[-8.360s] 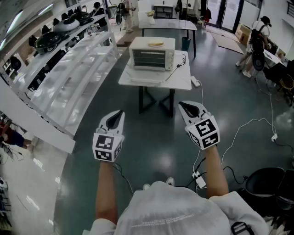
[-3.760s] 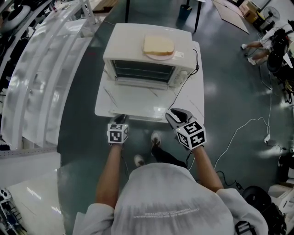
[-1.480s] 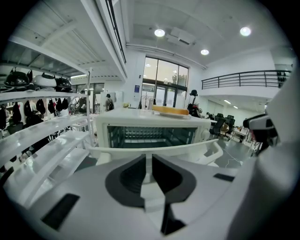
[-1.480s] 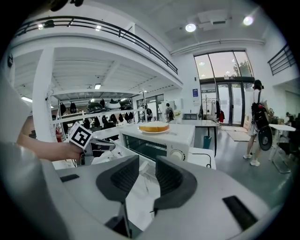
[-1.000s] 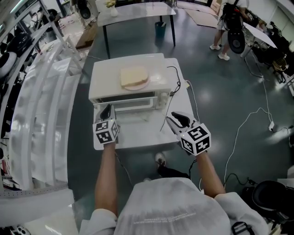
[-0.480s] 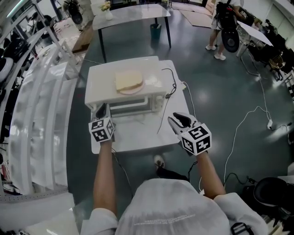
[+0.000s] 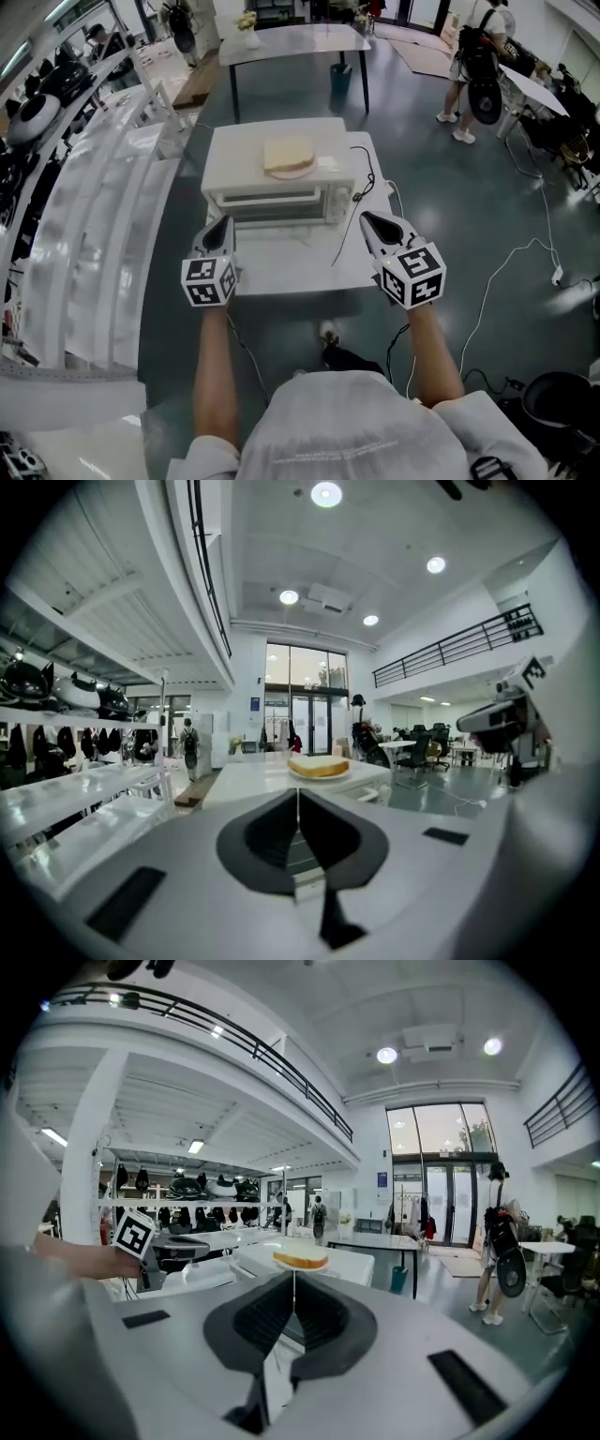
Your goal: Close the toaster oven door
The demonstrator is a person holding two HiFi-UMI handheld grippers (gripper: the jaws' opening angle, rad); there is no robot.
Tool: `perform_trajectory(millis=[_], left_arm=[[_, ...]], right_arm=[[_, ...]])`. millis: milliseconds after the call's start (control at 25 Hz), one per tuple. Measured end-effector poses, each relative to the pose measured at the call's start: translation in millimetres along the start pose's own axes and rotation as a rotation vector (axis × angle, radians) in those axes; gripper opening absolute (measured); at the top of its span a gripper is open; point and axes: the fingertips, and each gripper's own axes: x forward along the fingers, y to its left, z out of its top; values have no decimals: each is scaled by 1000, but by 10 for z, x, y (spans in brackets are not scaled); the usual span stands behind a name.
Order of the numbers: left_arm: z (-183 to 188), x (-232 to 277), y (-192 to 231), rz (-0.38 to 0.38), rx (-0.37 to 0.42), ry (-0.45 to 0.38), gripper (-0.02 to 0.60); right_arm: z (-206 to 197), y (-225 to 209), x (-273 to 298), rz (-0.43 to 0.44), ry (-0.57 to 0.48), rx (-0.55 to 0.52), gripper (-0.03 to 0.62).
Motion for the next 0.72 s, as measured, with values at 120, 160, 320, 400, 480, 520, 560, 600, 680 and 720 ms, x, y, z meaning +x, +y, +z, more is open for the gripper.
perform_trajectory(millis=[120,160,320,400,480,520,560,600,680,720], left_arm=[[136,-353,-143,-36,40,-19,20],[176,-466,-190,-46,47,-28,20],[345,-844,-357,-66,75,-64,18],[433,-1030,-422,-63,100,-83,20],[512,-1232,-478,-60,113,-104,20],[547,-1333,-499,-59,118,-114,20],[580,-1430,-520,-57,124,-123,20],[609,-1522,-543,-55,131,-130,20],[645,-1688,-607,-48,143,-142,20],[654,-1754,-641,-43,150,-144,20]], right_arm=[[144,187,-116,17,-26,-59,18],[190,255,-162,24,-36,-73,17],[327,493,-347,40,-67,-114,15],[378,591,-443,39,-79,-141,15],[419,684,-549,39,-92,-158,15],[440,731,-600,40,-100,-162,15],[462,780,-649,43,-109,-164,15],[480,831,-699,48,-117,-167,15],[495,938,-802,60,-127,-175,15],[496,989,-845,67,-128,-180,15]])
